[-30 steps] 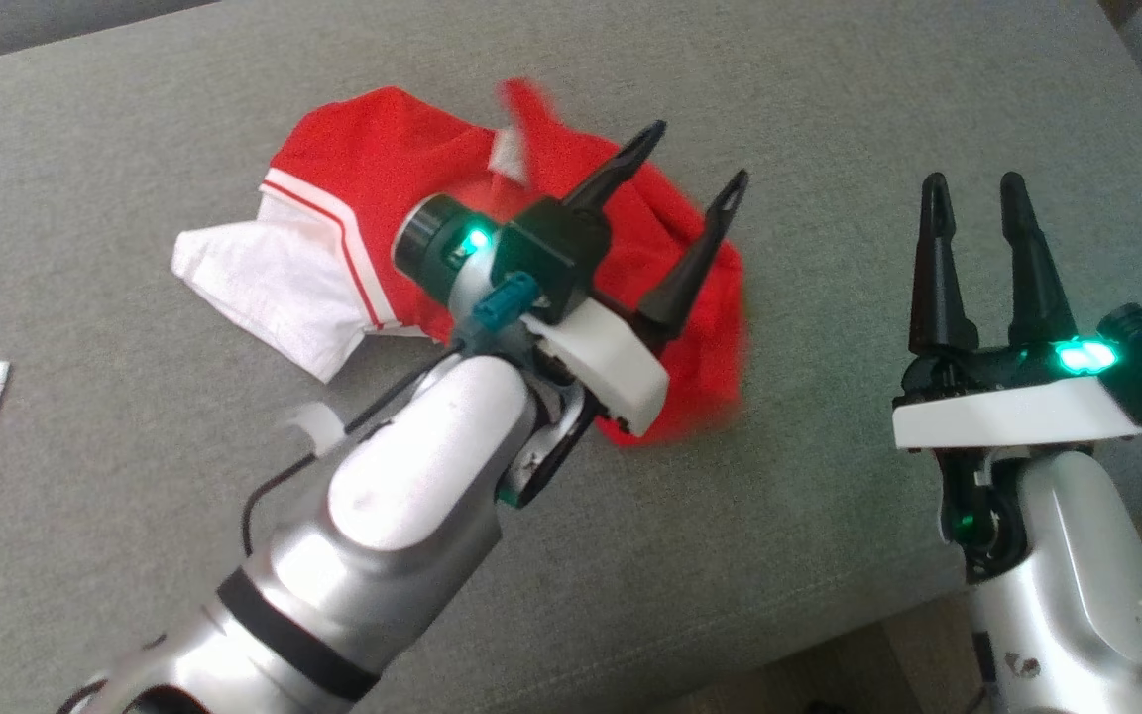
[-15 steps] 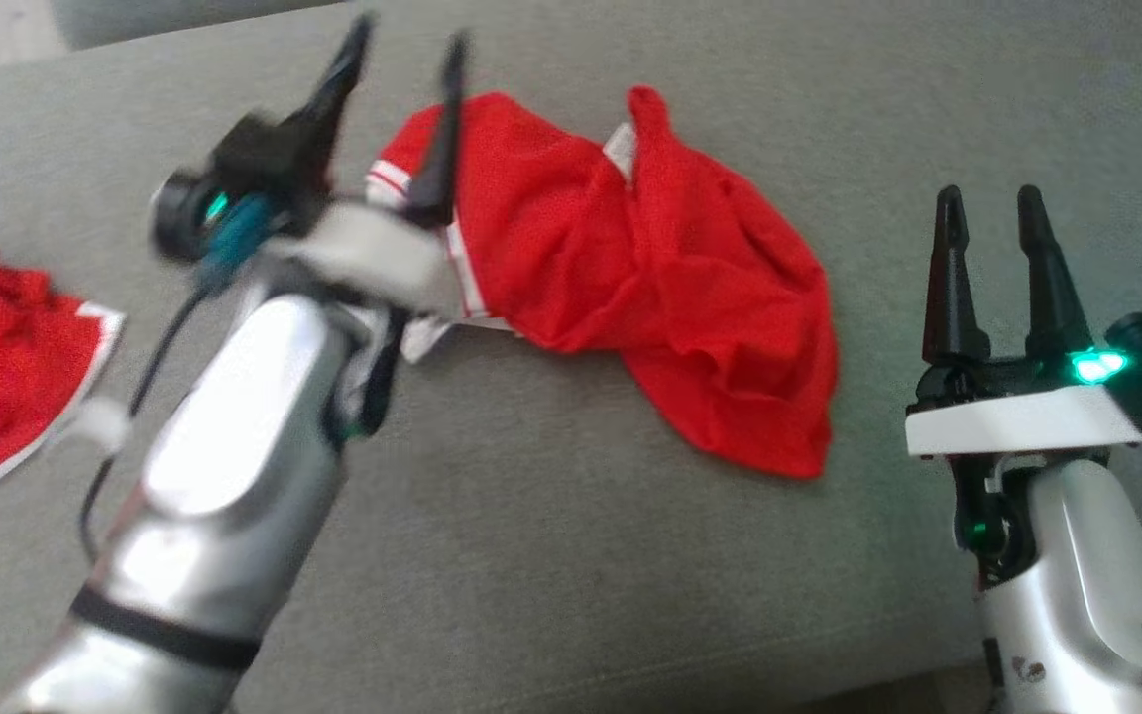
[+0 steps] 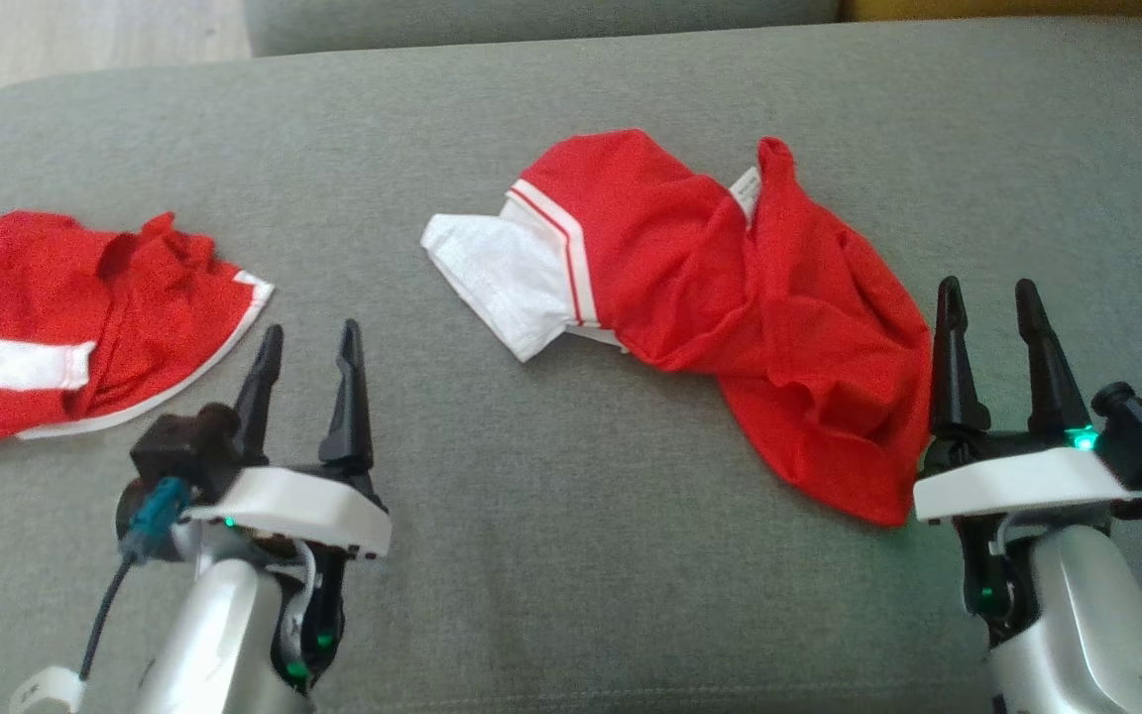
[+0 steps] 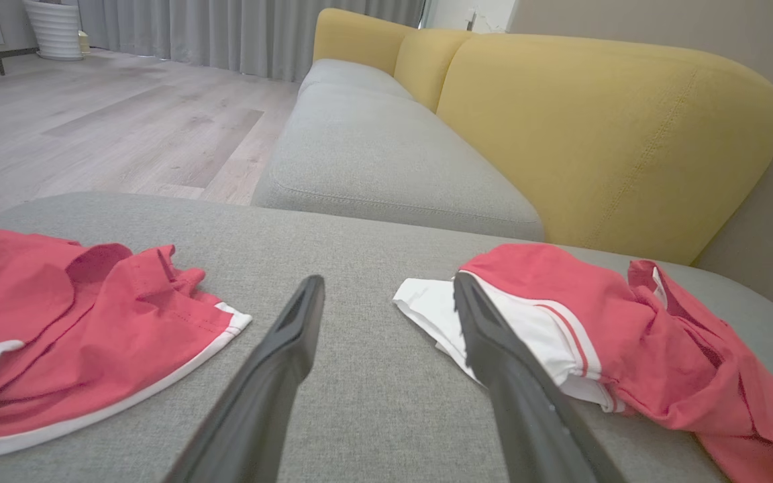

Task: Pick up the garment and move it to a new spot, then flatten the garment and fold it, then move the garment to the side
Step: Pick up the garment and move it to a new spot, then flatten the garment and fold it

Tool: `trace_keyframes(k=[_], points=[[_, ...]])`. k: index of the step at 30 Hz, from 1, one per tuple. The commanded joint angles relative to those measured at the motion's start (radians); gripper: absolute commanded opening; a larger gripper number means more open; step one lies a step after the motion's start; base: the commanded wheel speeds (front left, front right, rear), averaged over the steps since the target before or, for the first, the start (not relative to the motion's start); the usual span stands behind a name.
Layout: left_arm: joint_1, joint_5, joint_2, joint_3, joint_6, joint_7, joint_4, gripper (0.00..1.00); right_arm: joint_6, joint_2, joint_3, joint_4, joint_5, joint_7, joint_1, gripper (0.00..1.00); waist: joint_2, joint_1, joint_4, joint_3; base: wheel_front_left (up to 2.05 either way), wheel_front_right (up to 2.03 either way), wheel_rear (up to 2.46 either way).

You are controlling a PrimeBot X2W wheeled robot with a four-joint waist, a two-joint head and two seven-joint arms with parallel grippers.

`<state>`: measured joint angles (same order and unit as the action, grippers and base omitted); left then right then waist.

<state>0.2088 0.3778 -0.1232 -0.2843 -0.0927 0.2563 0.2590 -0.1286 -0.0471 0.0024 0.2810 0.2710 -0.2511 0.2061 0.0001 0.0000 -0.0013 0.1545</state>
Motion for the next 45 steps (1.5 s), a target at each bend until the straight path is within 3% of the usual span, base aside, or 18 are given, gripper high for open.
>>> trace_keyframes(k=[1,8,16,21,27,38,39,40,45], points=[[0.032,-0.023,0.007,0.054,0.018,0.005,-0.048,1.0,-0.002,-0.003,0.022,-0.026,-0.014,-0.011,0.014,1.0,-0.0001,0.0,0.019,-0.002,0.0,0.0,0.0],[0.048,-0.083,0.056,0.09,0.081,0.005,-0.055,1.0,-0.002,-0.003,0.025,0.001,-0.058,-0.001,0.094,1.0,-0.0001,0.0,0.062,0.035,0.0,0.0,0.0],[0.064,-0.098,0.072,0.092,0.109,0.005,-0.043,1.0,-0.002,-0.003,0.026,0.134,-0.092,0.207,0.294,1.0,-0.0001,0.0,0.109,0.098,0.0,0.0,0.0],[0.083,-0.069,0.073,0.066,0.1,0.005,-0.049,1.0,-0.002,-0.025,0.0,0.25,-0.086,0.34,0.416,1.0,-0.0001,0.0,0.136,0.137,0.0,0.0,0.0],[0.104,-0.052,0.073,0.037,0.086,0.005,-0.055,1.0,-0.002,-0.051,-0.024,0.373,-0.063,0.421,0.515,1.0,-0.0001,0.0,0.161,0.17,0.0,0.0,0.0],[0.109,-0.053,0.073,0.033,0.074,0.005,-0.048,1.0,-0.002,-0.071,0.091,0.434,0.039,0.416,0.56,1.0,-0.0001,0.0,0.134,0.168,0.0,0.0,0.0],[0.11,-0.055,0.073,0.033,0.074,0.005,-0.047,1.0,-0.002,-0.072,0.099,0.443,0.044,0.419,0.56,0.21,-0.0001,0.0,0.129,0.165,0.0,0.0,0.0],[0.11,-0.057,0.073,0.034,0.075,0.005,-0.046,1.0,-0.002,-0.074,0.111,0.45,0.045,0.417,0.561,0.0,-0.0001,0.0,0.124,0.162,0.0,0.0,0.0],[0.11,-0.066,0.073,0.041,0.078,0.005,-0.044,1.0,-0.002,-0.073,0.122,0.465,0.078,0.369,0.566,0.0,-0.0001,0.0,0.091,0.145,0.0,0.0,0.0]])
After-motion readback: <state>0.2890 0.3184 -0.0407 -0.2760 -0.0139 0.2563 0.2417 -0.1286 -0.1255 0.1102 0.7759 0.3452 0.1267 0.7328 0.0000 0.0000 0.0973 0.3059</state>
